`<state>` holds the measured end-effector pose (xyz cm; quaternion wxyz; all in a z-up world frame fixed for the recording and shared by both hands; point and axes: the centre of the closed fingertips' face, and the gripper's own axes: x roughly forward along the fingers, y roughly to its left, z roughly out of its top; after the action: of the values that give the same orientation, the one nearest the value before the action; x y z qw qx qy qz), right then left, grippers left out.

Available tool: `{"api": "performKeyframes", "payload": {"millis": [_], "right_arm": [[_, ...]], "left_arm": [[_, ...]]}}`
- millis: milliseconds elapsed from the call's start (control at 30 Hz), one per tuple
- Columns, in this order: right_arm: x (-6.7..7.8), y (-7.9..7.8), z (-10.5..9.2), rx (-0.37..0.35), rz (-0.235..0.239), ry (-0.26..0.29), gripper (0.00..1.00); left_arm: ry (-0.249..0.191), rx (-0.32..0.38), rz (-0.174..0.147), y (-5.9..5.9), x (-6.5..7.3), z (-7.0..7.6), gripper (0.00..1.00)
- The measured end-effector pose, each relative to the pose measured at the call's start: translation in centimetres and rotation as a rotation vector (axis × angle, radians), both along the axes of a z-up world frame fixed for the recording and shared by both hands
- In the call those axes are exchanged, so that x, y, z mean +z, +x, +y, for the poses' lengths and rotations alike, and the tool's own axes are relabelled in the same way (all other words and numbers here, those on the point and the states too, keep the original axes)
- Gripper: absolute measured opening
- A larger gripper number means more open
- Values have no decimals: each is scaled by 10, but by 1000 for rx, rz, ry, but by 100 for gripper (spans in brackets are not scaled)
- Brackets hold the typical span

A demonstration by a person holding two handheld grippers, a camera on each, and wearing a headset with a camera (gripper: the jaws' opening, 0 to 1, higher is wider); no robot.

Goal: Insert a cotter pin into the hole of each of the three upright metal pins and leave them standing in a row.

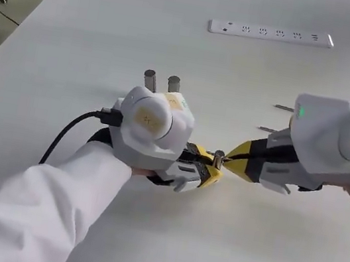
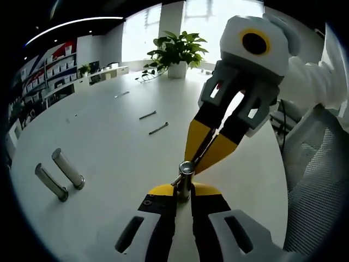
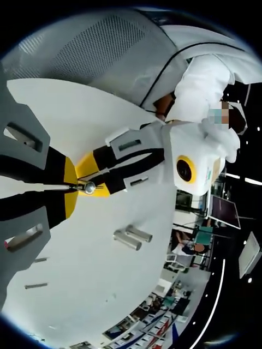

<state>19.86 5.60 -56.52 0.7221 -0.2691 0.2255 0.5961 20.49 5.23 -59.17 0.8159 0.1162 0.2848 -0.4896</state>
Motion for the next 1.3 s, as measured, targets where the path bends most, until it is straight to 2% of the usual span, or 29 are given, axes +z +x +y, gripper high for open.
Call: {"api": "performKeyframes", "payload": {"millis": [133,200,267,333,533,900,1067,1300], "right_arm": [[-1,0,-1,-16,6,4,0],[-6,1,-4,-22,8,-17,7],[-6,2,-5,-34,1,-12,15],[-3,0,-6,-43,21,9,11],[0,2,-12,-49,36,38,0],[6,-1,-4,-44,52,66,0],[4,-1,-2,-34,46,55,0],[4,-3,-2,-29,42,61,2]], "left_arm": [[-3,3,3,0,0,0,8],[-3,3,2,1,0,0,8],[-1,3,1,1,0,0,8],[-2,5,1,1,0,0,8],[-4,9,3,1,0,0,8],[2,11,2,1,-1,0,8],[1,15,3,1,-1,0,8],[-19,20,3,0,1,0,10]]}}
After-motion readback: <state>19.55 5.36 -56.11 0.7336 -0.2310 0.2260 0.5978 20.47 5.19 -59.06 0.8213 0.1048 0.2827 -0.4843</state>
